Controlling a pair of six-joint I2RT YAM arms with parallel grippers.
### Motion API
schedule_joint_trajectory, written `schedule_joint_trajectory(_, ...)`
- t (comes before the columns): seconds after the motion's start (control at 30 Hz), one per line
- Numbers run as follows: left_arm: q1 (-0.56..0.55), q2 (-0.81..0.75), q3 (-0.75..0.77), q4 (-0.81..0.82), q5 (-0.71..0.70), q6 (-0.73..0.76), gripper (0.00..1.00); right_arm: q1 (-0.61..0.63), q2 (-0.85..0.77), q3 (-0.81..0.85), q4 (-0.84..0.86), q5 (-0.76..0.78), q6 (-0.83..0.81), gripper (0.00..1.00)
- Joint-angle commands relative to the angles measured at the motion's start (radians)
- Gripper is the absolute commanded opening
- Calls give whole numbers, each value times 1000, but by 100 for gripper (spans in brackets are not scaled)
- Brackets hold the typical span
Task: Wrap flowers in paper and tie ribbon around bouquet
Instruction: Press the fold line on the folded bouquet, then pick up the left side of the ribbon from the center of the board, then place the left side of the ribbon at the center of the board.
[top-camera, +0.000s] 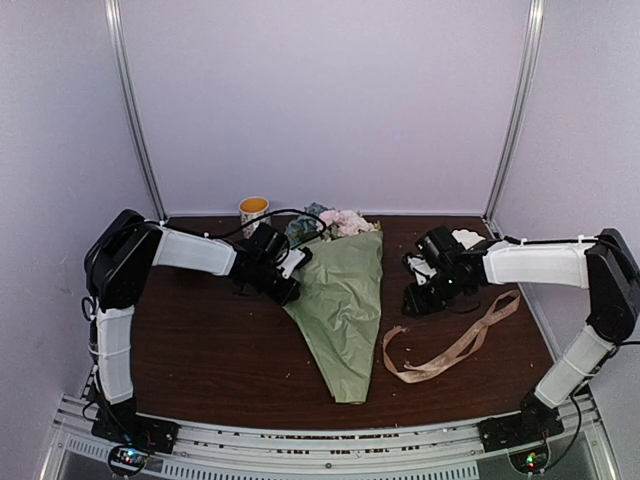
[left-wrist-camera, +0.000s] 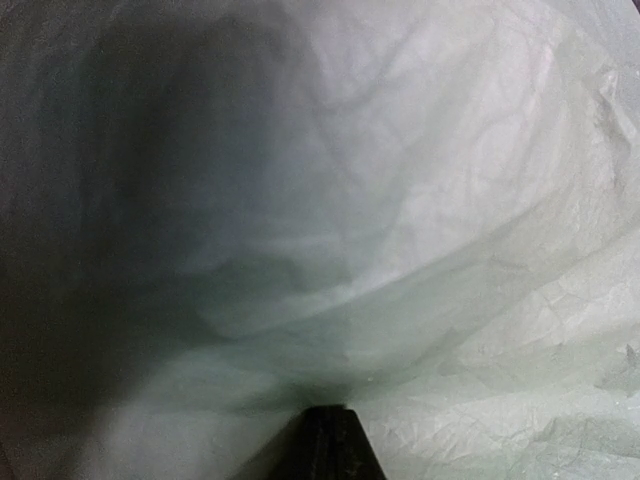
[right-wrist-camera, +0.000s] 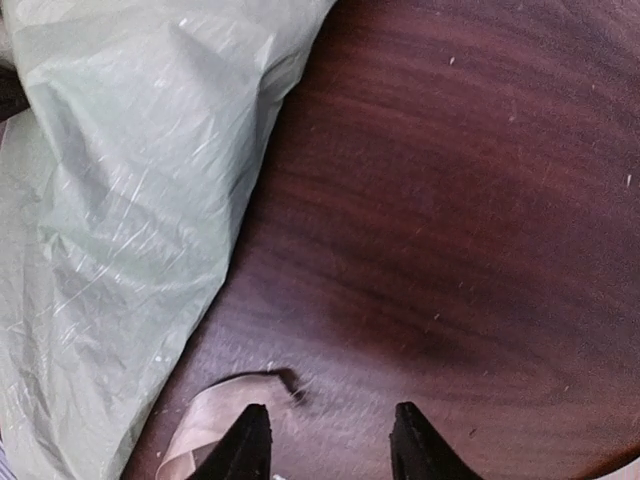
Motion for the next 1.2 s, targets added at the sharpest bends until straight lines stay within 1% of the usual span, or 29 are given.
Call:
schedule_joint_trajectory(0.0,9,82,-27,-103,-35,3,6,99,-62,-61,-62,32,87,46)
schedule_joint_trajectory(0.03,9,82,-27,-103,-34,2,6,122,-63,-67,-62,25,108,47)
schedule_joint_trajectory(0.07,9,82,-25,-103,-32,1,6,144,-62,-73,-52,11,129,52)
schedule_joint_trajectory(0.1,9,82,-24,-103,-31,1,6,166,-59,-79,-37,-6,152,54)
schedule_joint_trajectory(0.17,9,82,-22,-103,-30,-1,6,212,-35,-85,-7,-38,181,55)
schedule_joint_trajectory(0.27,9,82,-20,-103,-26,-4,6,262,34,-67,-18,-28,196,55)
schedule_joint_trajectory(0.3,9,82,-20,-102,-25,-4,6,273,59,-58,-29,-23,197,53)
schedule_joint_trajectory(0.33,9,82,-21,-102,-24,-4,6,281,78,-48,-37,-21,196,49)
schedule_joint_trajectory(0.37,9,82,-22,-103,-24,-5,6,287,89,-44,-43,-22,194,42)
schedule_joint_trajectory(0.43,9,82,-23,-104,-25,-2,6,289,84,-41,-51,-13,188,20)
schedule_joint_trajectory(0.5,9,82,-25,-104,-25,-2,6,285,48,-34,-74,20,167,1)
schedule_joint_trajectory(0.6,8,82,-25,-102,-24,0,6,282,-26,-11,-99,16,100,0)
schedule_joint_trajectory(0.73,9,84,-22,-99,-24,3,6,312,-115,26,-118,-76,-39,0)
schedule_joint_trajectory(0.83,9,85,-21,-101,-25,5,6,405,-150,47,-101,-191,-167,0)
schedule_joint_trajectory(0.87,9,85,-20,-102,-25,5,6,438,-141,61,-102,-227,-198,0)
schedule_joint_trajectory(0.93,9,85,-19,-104,-28,6,6,513,-94,107,-122,-249,-232,1)
schedule_joint_trajectory(1.03,9,85,-20,-104,-29,4,6,625,-17,205,-175,-180,-285,9)
schedule_joint_trajectory(1.07,9,86,-19,-104,-28,4,6,657,1,237,-180,-169,-301,18)
schedule_joint_trajectory(1.13,9,86,-17,-106,-29,7,6,681,16,265,-158,-124,-300,52)
schedule_joint_trajectory(1.17,9,86,-17,-108,-30,8,6,678,15,264,-140,-79,-287,71)
